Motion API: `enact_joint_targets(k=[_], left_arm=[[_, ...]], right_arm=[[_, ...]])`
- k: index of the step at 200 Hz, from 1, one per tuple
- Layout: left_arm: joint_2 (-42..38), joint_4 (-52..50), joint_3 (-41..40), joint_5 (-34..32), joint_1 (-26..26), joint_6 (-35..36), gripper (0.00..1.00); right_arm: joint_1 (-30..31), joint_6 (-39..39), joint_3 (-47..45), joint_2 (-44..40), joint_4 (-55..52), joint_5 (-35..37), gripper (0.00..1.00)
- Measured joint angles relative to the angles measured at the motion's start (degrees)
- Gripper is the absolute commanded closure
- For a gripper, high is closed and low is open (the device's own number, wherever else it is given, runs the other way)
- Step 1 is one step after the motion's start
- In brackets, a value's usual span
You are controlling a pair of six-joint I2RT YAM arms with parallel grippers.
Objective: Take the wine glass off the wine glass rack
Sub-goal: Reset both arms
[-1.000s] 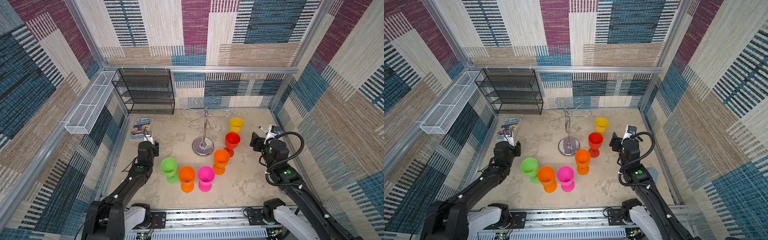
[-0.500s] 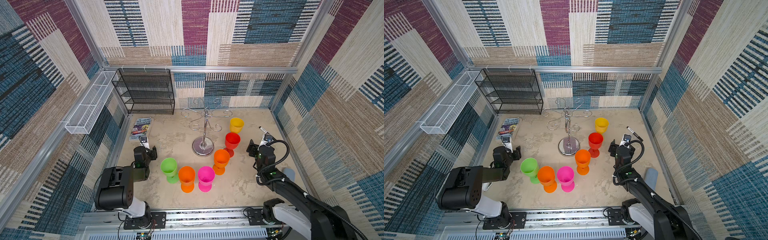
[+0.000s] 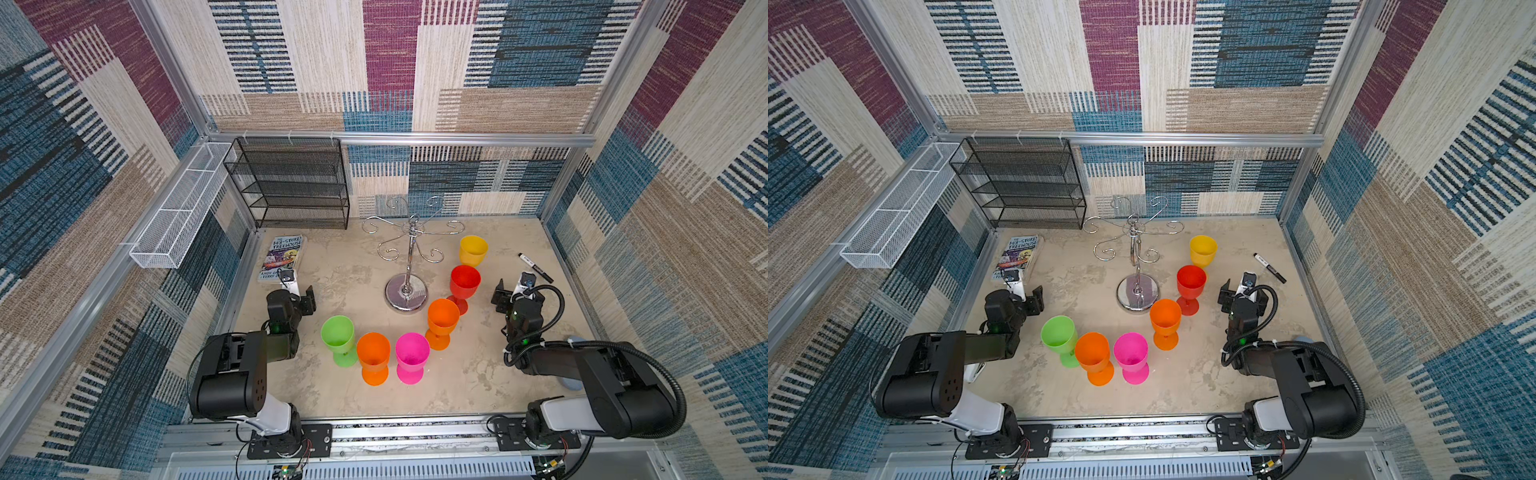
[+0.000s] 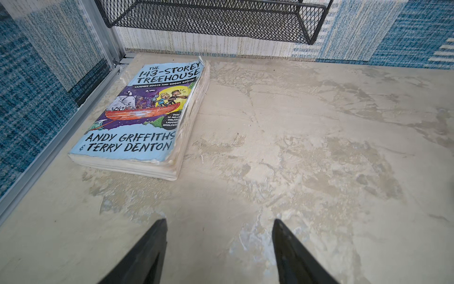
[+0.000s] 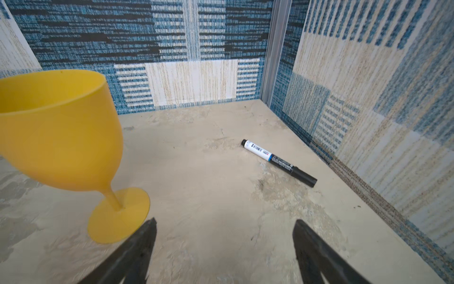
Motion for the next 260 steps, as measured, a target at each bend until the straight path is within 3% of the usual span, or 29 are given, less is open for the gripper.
enact_joint_targets(k=[33,52,63,100,169,180,196,199,203,206,260], left_arm=[[0.0,0.0,0.0,0.0,0.0,-0.02,0.22],[0.0,0.0,0.0,0.0,0.0,-0.04,0.2],[0.0,0.0,0.0,0.0,0.0,-0.04,0.14],[0.04,0.0,0.0,0.0,0.0,-0.09,0.13],[0.04,0.0,0.0,0.0,0.0,-0.11,0.13],[0.04,0.0,0.0,0.0,0.0,-0.13,0.13],[0.04,0.02,0.0,0.0,0.0,-0.13,0.13],[0.04,0.0,0.0,0.0,0.0,-0.13,0.12],[0.04,0.0,0.0,0.0,0.0,-0.13,0.02],[0.04,0.02,0.0,0.0,0.0,-0.13,0.0],[0.04,0.07,0.0,0.0,0.0,-0.22,0.0]], right_arm=[[-2.49,-1.2,-0.22,3.89,7.13,-2.19,0.11],[-3.82,-1.2,0.7,4.9,7.32,-4.74,0.1],[-4.57,-1.18,1.22,5.01,7.52,-6.45,0.09],[-7.63,-0.28,2.08,5.25,7.19,-11.43,0.08],[-7.65,-0.28,1.66,5.25,7.34,-14.67,0.06],[-7.65,-0.28,1.03,5.25,7.85,-15.34,0.0],[-7.65,-0.52,-2.01,6.82,12.79,-16.92,0.0],[-7.63,-0.52,-2.6,7.28,13.81,-16.96,0.0],[-7.58,-0.52,-3.08,7.41,13.53,-16.94,0.0],[-7.58,-0.52,-3.21,7.41,12.63,-17.0,0.0],[-7.58,-0.52,-3.1,7.43,16.28,-17.55,0.0]])
